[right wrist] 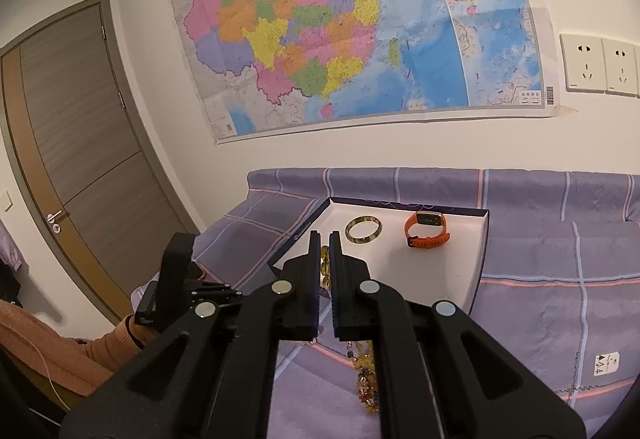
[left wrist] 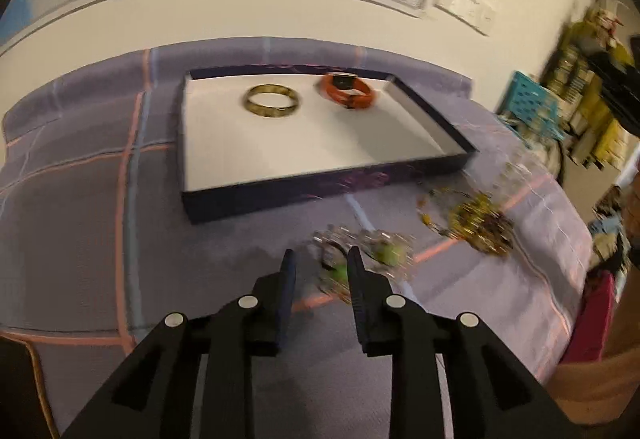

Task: Organize jewelry
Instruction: 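Grasp the green-stone ring with the left gripper while the right gripper holds the necklace raised, then carry the ring over the tray with the left gripper while the right gripper swings the necklace over it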

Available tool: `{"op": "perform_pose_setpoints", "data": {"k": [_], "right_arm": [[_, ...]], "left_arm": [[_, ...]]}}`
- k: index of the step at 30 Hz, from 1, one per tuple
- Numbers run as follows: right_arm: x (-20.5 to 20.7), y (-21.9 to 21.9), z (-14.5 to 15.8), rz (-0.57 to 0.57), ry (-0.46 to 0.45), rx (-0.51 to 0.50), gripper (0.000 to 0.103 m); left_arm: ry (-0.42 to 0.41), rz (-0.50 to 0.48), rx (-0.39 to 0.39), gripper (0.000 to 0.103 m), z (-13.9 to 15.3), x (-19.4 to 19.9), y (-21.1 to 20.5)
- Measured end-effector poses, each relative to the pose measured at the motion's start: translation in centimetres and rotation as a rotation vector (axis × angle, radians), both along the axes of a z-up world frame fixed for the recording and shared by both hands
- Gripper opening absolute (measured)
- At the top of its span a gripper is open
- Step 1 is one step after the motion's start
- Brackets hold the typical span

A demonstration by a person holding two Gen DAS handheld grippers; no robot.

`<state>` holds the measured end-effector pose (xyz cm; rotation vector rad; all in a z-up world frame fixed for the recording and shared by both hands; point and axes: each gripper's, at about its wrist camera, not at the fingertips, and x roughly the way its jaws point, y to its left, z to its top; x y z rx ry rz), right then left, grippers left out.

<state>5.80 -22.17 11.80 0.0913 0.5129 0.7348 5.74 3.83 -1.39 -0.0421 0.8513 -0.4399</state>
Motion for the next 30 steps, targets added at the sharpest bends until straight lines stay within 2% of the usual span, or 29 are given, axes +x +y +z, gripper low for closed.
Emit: {"op": "perform_pose_setpoints", "data": {"k": [6,9,13,15,16,19,30], "right_arm": [[0.1,0.2,-0.3,0.004,0.01,0.001,0.005],[0.1,0.3,-0.5,0.006,0.015,0.001,0.005],[0.0,0.4,-0.7,0.005,0.021,-0.008,0.005],[-0.1,0.3,-0.8,0.004,0.023,-0.006,0.005],[-0.1,0.3,-0.8,0.004,0.024,-0.005,0.005],[-0.1,0.3,-0.7,0.005,0.017,-0.006,0.005],[-0.5,0.3,0.8,0.018,-0.024,0.012,0.005]], "left_arm": [[-0.015,-0.111,0.037,0.028,-0.5,-2.0,-2.3],[0.007,-0.089,0.084,0.032,-1.5,-1.4,-3.2],[0.015,-0.067,0.082,0.032,-1.5,-1.0,-3.3],[0.013,-0.043,0.102,0.009,-1.5,-0.8,-3.2],[0.015,-0.04,0.099,0.008,-1.4,-0.8,-3.1],[0.012,-0.029,0.069,0.008,-0.9,-1.1,-2.5],[-0.041,-0.038,-0.116,0.007,3.5,-2.0,0.3]]}}
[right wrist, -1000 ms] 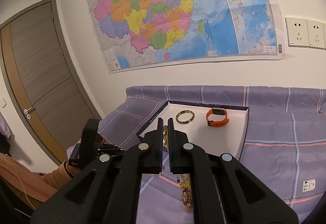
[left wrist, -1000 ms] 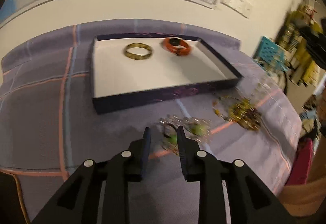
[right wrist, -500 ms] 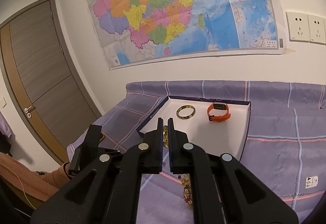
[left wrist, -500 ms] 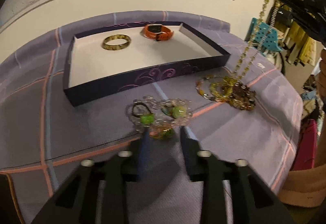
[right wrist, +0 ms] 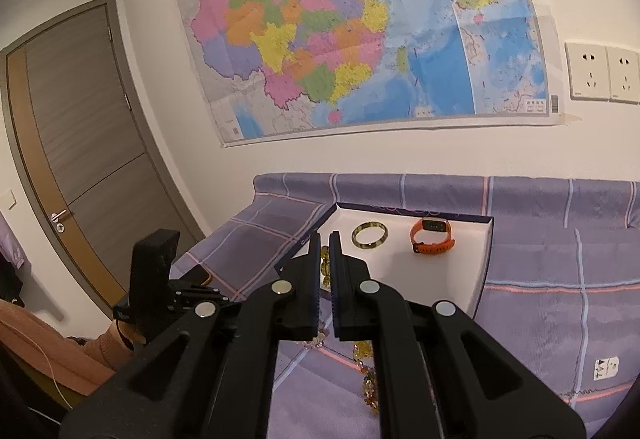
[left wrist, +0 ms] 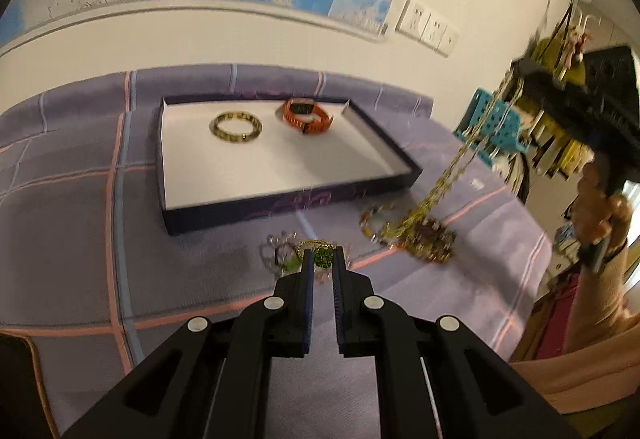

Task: Organize jewelry
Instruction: 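Carry the ring over the tray with the left gripper while the right gripper swings the necklace over it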

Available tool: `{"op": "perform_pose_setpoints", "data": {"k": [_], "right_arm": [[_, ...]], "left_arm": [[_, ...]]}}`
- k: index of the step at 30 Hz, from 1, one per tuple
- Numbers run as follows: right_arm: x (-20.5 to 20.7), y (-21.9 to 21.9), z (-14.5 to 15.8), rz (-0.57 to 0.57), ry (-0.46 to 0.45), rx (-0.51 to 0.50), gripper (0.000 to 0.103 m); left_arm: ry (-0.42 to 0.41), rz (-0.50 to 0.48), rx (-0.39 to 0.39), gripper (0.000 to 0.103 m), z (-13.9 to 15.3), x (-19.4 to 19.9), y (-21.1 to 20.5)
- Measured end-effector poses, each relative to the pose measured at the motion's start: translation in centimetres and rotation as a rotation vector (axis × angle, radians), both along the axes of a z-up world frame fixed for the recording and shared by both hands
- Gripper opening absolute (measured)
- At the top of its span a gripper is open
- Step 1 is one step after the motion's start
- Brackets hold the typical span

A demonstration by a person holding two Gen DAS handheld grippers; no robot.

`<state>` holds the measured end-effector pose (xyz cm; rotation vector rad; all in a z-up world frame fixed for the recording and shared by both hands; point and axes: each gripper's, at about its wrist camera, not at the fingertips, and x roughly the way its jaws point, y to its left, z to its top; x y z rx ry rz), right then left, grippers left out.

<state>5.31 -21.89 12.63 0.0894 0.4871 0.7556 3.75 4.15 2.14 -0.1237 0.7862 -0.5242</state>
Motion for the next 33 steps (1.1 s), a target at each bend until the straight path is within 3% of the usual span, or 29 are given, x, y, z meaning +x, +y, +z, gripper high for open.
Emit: {"op": "perform_pose_setpoints", "data": {"k": [4,21,33], "right_arm": [[0.0,0.1,0.7,0.003,-0.01,0.007,0.005],[3.2,1.0,4.6,-0.014,-0.084,0.028,0.005],[8.7,1.8,3.8,-0.048,-0.021,0.032,0.005]], "left_arm": [[-0.022,-0.004,-0.024,0.007,1.1,0.2,0.2],[-0.084,0.044,0.019,0.007,3.8,4.0,-0.1],[-0.069,0.082,0.082,0.007,3.4,7.9,-0.4]]}}
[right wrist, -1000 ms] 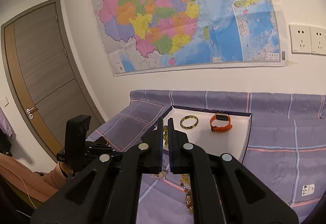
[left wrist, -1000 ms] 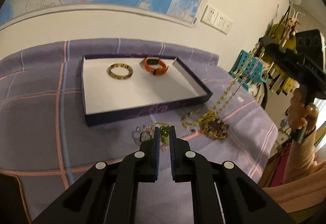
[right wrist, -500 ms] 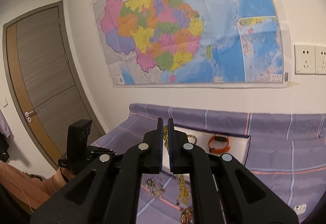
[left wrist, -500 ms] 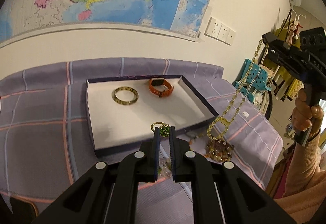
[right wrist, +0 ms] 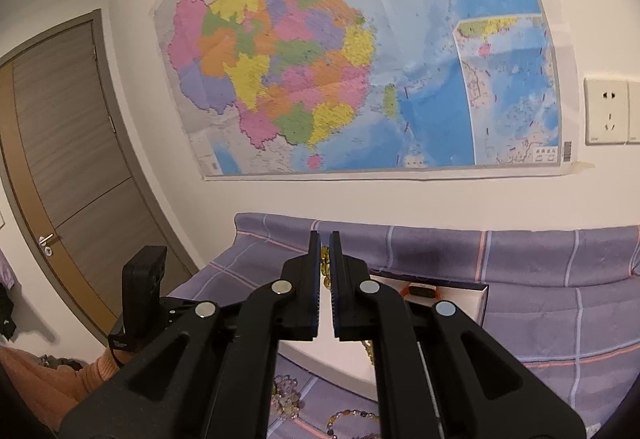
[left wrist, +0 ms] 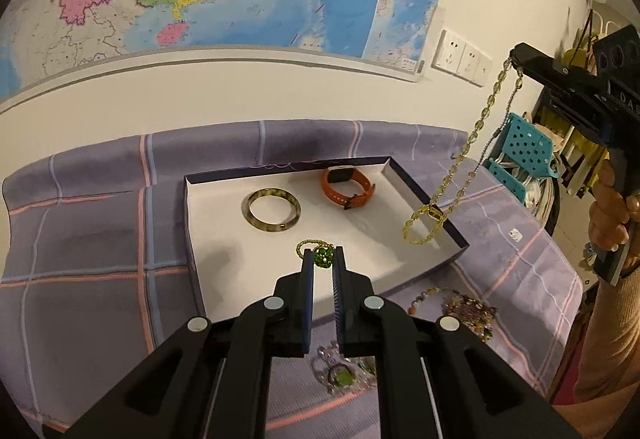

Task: Organize jewelry
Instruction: 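Carry the ring over the tray with the left gripper while the right gripper swings the necklace over it, then lower the ring and necklace into the tray and open both grippers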

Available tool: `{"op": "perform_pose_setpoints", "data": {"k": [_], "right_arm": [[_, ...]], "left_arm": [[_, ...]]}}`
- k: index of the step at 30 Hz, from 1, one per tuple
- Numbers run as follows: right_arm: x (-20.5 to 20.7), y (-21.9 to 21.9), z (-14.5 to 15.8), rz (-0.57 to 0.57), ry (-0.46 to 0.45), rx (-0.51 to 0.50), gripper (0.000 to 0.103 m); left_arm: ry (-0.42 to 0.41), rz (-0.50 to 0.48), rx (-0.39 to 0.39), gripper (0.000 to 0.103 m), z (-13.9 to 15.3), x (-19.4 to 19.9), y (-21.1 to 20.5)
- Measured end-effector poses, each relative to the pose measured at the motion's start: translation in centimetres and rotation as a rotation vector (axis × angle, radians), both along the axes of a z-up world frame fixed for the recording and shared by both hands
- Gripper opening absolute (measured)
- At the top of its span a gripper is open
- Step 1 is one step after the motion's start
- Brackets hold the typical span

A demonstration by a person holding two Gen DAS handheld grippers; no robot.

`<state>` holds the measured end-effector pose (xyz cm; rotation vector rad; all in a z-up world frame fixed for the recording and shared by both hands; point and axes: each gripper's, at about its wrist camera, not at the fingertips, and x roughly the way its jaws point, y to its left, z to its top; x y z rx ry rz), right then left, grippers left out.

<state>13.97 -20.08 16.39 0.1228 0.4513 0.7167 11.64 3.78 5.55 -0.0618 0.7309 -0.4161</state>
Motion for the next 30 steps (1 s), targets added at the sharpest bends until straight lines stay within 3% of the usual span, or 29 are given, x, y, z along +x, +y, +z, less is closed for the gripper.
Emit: {"op": "perform_pose_setpoints", "data": {"k": [16,30], "right_arm": [[5.0,1.1,-2.5,-0.002,0.083,0.002,0.005],[7.3,1.2,-8.3,-0.019,0.187,-0.127,0.005]], "left_arm": [[0.041,0.031,0.026,0.007,-1.6,3.5,-0.2],[0.155,0.061,0.098,0.008,-5.6,6.4,-0.8]]}}
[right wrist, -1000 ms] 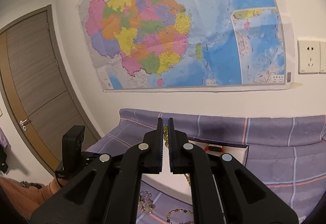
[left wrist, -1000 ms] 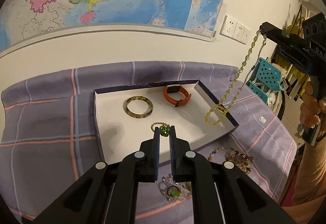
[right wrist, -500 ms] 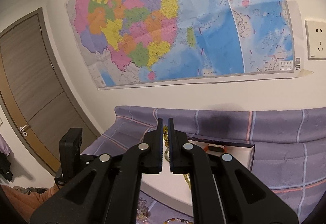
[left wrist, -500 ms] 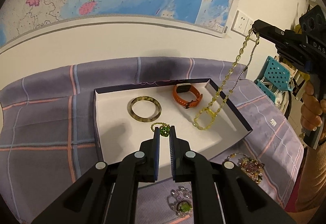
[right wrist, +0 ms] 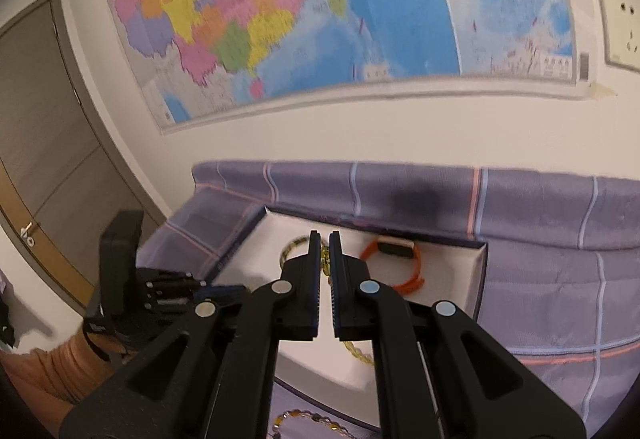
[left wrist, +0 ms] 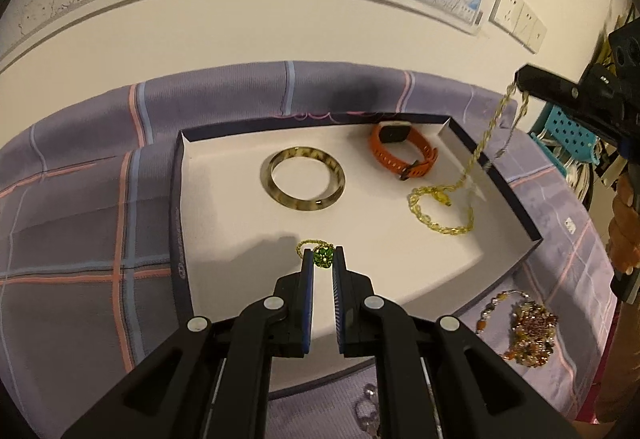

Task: Organize jewelry
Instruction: 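Lower the ring and necklace into the tray and open both grippers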

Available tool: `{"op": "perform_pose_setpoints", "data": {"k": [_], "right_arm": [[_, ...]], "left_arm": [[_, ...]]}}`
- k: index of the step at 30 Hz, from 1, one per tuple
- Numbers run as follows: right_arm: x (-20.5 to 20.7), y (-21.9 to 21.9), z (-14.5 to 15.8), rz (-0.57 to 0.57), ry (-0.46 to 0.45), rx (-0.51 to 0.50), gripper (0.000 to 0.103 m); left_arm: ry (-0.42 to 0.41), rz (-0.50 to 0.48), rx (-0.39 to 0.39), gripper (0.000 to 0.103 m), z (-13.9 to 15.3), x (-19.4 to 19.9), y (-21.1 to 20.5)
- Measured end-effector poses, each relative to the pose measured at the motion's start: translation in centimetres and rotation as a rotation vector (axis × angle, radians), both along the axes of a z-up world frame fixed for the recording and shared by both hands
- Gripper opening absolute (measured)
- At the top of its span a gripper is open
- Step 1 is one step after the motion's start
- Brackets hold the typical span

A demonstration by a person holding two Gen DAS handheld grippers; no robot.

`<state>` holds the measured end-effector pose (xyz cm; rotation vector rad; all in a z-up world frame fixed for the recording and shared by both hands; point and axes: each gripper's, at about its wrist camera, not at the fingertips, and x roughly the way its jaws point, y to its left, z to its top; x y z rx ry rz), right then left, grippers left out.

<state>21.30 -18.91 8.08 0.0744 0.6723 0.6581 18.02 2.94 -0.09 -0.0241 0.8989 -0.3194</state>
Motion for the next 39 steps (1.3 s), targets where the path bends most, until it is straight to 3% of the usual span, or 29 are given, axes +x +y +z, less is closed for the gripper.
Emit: {"op": "perform_pose_setpoints", "data": {"k": [19,24,28,29,30,31,36,39], "right_arm": [[2.0,1.6,-7.5,0.016,0.179,-0.066,0.005],[2.4,1.0,-8.7,-0.012,0.23,-0.069,0.012],[1.7,0.1,-8.3,-0.037,0.214,-0.062,0.02],[1.3,-0.2,-8.0,-0.045,0.2,-0.064,0.027],[1.0,-0.4,-7.7,-0.05,0.191,-0.064,0.04],[0.3,-0.8,-7.3,-0.056,0.174,-0.064,0.042],[-4.1,-2.2,-5.6,-0.032,0.09,-0.103,0.042],[-7.1,-2.9,-5.4,-0.012,0.063,-0.138,0.042]], "left_arm": [[0.035,0.033,0.058,0.008,-1.5,2.7,-1.4],[0.032,0.025,0.064,0.009,-1.7,3.1,-1.7],[0.025,0.018,0.057,0.022,-1.5,3.0,-1.7],[0.017,0.02,0.056,0.024,-1.3,2.7,-1.7],[0.013,0.019,0.054,0.031,-1.2,2.5,-1.7],[0.003,0.023,0.05,0.036,-0.8,2.1,-1.6],[-0.089,0.024,0.049,0.049,1.5,-1.1,-1.2],[-0.133,0.002,0.045,0.05,2.4,-3.6,-1.1]]}}
